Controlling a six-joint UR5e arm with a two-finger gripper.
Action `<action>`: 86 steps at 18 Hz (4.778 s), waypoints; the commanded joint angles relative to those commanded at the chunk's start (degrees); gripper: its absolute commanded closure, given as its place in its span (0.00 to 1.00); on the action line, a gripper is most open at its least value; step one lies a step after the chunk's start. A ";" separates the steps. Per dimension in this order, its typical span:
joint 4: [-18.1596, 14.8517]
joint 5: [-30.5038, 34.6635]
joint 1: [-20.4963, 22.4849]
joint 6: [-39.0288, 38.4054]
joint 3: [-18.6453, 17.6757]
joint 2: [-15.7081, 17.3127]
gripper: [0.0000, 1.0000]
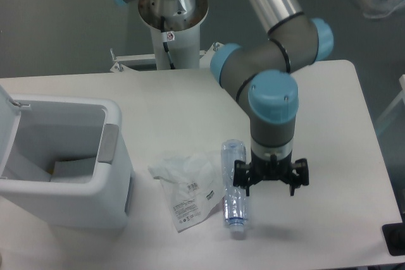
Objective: Place the trash in the trash can
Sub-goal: 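Lower the open gripper over the bottle and close on it, then lift the bottle and carry it over the white trash bin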
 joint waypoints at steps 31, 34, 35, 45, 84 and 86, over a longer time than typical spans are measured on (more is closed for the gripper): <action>0.35 -3.78 -1.23 -0.35 -0.44 -6.33 0.15; 0.35 -3.69 -1.32 -0.26 -0.61 -6.25 0.15; 0.35 -3.69 -1.32 -0.26 -0.70 -6.16 0.16; 0.26 -3.78 -1.32 -0.26 -0.70 -5.54 0.40; 11.60 -16.52 -16.87 -11.86 11.60 21.18 0.40; 11.60 -16.52 -18.98 -12.39 11.52 21.00 0.40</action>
